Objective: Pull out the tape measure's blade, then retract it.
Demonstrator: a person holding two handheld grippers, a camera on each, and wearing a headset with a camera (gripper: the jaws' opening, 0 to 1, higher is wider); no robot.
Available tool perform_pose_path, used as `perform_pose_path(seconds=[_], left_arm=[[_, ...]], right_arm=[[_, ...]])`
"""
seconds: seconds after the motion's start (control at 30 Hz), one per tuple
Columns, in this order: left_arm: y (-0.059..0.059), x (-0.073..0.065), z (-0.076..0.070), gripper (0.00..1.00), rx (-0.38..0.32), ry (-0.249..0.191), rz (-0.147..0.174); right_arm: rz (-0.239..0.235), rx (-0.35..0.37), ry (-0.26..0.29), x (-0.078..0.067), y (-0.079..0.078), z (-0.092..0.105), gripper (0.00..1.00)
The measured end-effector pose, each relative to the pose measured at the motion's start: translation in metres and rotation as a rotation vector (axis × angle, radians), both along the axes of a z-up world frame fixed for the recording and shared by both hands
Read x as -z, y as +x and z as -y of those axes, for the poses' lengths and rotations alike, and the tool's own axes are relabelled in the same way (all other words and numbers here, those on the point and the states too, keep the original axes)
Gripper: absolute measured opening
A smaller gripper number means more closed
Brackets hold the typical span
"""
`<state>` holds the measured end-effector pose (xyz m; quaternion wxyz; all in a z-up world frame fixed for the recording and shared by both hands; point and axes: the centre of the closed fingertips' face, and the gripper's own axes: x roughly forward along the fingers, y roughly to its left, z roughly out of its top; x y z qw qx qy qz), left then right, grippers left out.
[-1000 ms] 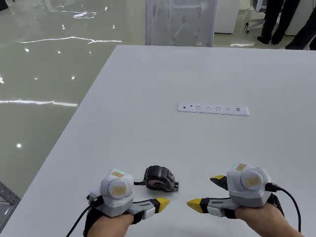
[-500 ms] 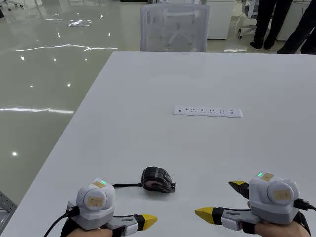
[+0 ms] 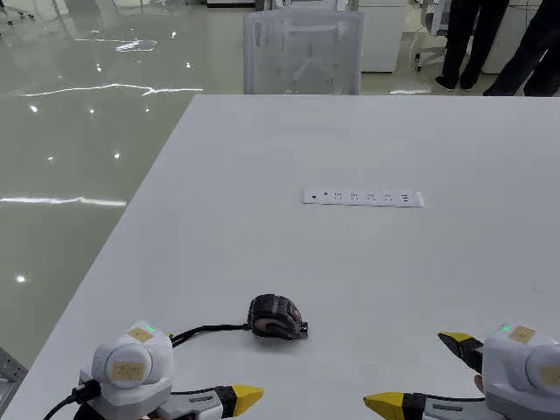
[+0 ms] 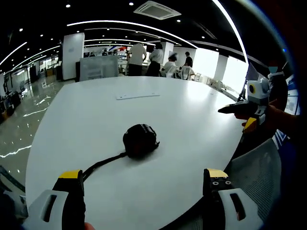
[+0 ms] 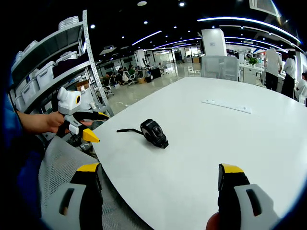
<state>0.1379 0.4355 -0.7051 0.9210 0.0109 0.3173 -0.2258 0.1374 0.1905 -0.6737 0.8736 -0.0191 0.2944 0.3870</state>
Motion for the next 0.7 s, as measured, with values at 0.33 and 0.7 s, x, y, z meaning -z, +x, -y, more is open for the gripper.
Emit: perform_pose_path(seconds=[0.33, 0.7], left_arm=[[-0.012, -0.020, -0.008, 1.00, 0.035, 0.005, 0.018], [-0.028, -0.032, -0.015, 1.00, 0.069, 0.010, 0.018]], right_arm=[[0.022, 0.012, -0.020, -0.020, -0.018, 0.018, 1.00], [0.043, 0.027, -0.067, -0.037, -0.033, 0.043, 1.00]])
